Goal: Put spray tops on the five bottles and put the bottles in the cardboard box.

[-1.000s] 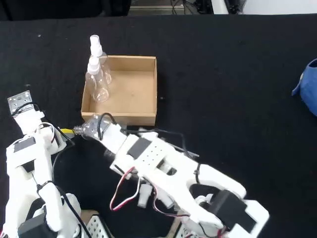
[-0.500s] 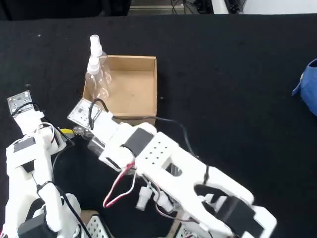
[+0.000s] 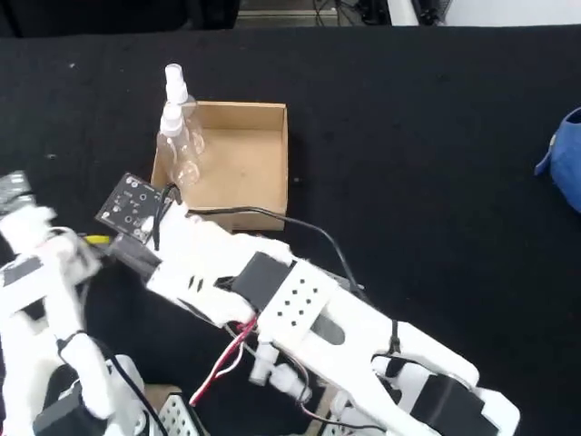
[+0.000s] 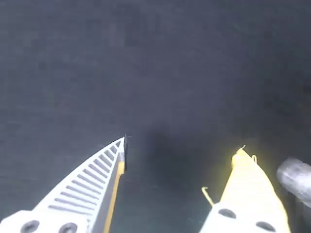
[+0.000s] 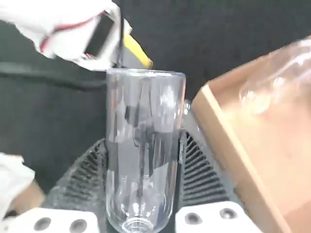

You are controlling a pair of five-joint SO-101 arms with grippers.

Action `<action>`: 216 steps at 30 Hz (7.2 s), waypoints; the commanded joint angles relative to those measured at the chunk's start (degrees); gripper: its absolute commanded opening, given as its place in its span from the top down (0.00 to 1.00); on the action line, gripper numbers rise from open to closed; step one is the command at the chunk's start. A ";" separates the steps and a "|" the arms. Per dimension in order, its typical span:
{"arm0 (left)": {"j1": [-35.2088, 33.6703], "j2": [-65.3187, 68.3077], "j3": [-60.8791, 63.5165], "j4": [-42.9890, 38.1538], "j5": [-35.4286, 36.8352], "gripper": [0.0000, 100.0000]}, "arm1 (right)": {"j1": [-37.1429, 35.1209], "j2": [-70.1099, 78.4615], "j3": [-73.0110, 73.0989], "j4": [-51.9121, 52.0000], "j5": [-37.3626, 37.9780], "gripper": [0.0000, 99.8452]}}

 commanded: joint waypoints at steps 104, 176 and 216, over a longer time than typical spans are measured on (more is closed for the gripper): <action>-8.04 -0.44 -14.46 16.35 -64.44 0.80 | 32.18 -48.66 35.03 16.44 5.80 0.76; 3.82 -12.04 -8.31 26.46 -55.65 0.97 | 32.44 -48.66 35.12 16.62 6.15 0.76; -12.09 -8.88 -12.00 27.52 -61.19 0.79 | 32.35 -48.66 35.91 16.18 6.07 0.76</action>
